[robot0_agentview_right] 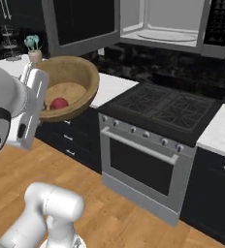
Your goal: Pick the tomato from the sink and place it in the bowl. Then pick the bowl and place it in the microwave. Then close the microwave door and press the start button.
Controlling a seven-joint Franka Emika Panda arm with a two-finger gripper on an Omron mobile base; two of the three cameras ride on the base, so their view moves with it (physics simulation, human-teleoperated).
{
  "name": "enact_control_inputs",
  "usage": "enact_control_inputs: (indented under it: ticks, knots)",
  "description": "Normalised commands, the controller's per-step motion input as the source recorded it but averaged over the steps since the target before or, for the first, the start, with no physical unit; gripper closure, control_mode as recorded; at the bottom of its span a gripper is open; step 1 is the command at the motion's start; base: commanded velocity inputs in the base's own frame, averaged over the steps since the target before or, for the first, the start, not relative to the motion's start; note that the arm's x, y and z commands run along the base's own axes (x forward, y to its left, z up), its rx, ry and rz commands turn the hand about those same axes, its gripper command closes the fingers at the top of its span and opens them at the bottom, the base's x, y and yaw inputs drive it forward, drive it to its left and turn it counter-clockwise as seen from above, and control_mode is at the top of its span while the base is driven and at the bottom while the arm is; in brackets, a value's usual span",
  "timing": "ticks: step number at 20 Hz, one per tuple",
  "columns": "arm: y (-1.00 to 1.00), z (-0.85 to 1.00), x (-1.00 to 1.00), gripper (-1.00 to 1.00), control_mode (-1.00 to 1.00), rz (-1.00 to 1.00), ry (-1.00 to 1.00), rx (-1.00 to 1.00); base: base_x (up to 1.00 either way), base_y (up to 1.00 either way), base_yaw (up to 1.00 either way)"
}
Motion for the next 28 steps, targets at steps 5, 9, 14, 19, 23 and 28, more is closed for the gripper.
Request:
enact_control_inputs:
  ticks: [5, 9, 14, 19, 23, 28]
  knots:
    - [0.00, 0.00, 0.00, 1.00, 1.00, 0.00, 0.00, 0.00, 0.65, -0.86, 0.38]
    - [0.00, 0.00, 0.00, 1.00, 1.00, 0.00, 0.00, 0.00, 0.79, -0.63, 0.19]
    - [0.00, 0.00, 0.00, 1.00, 1.00, 0.00, 0.00, 0.00, 0.75, -0.36, 0.14]
    - [0.00, 0.00, 0.00, 1.00, 1.00, 0.00, 0.00, 0.00, 0.55, -0.21, 0.10]
    - [0.00, 0.00, 0.00, 1.00, 1.00, 0.00, 0.00, 0.00, 0.42, -0.08, 0.07]
    - [0.00, 0.00, 0.00, 1.00, 1.00, 0.00, 0.00, 0.00, 0.03, -0.10, 0.11]
